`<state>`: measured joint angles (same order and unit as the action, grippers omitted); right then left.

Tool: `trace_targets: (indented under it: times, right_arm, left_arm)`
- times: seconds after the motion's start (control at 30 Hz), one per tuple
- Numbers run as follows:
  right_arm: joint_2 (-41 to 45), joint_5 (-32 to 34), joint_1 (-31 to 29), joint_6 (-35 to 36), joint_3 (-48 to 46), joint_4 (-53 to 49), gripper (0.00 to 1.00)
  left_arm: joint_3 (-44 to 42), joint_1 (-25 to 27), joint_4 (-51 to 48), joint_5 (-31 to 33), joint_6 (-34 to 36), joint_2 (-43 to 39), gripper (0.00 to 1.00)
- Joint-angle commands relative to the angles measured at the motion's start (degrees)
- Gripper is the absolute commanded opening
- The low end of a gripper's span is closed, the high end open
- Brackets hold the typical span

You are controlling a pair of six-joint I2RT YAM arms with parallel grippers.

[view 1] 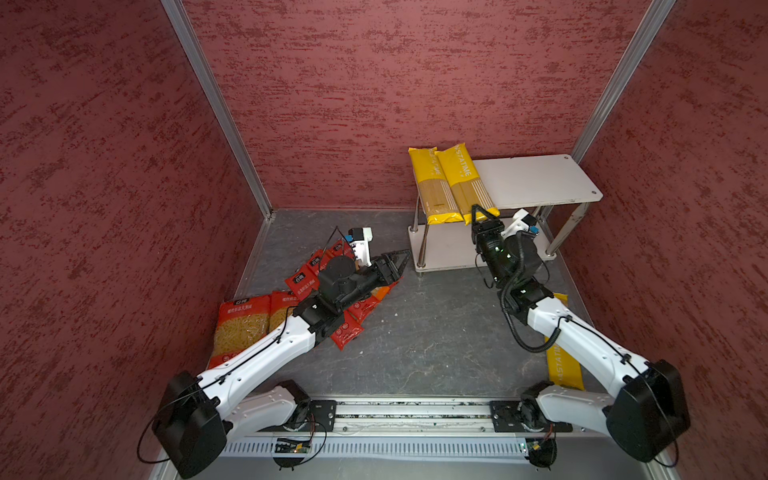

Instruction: Place and organize the pasta boxes and bags onto the shelf

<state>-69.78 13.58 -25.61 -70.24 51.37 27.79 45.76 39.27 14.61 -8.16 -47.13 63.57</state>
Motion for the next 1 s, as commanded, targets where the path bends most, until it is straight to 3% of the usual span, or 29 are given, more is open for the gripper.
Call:
trace_targets:
  times: [0.0,0.13,0.3,0.63,0.83,0.9,0.97]
  right_arm:
    - [2.80,0.86,0.41,-0.04,3.20,2.07,0.39]
    - [6.23,-0.50,1.32,0.37,1.51,-5.19,0.52]
    - [10.88,-3.36,4.28,0.01,-0.74,-13.56,0.55]
    - [9.98,-13.05,12.21,-3.26,-0.05,-17.27,0.65]
    - [8.65,-15.55,15.10,-3.30,0.93,-17.77,0.63]
    - [8.05,-17.33,16.56,-2.49,1.30,-17.53,0.59]
    - [7.39,-19.87,17.73,-1.80,1.82,-16.51,0.45]
  left_arm:
    - [0.38,1.24,1.75,1.31,0.72,-0.35,0.64]
    - [0.11,1.92,3.25,0.87,0.49,0.88,0.64]
    - [-0.23,2.88,4.88,0.82,0.55,2.42,0.64]
    - [-0.63,4.58,6.05,1.31,0.34,3.67,0.63]
    - [-0.89,4.56,5.87,1.70,0.60,3.67,0.64]
    - [-0.90,4.72,5.85,1.66,0.73,3.69,0.63]
    - [-1.10,4.79,5.83,1.76,0.84,3.67,0.63]
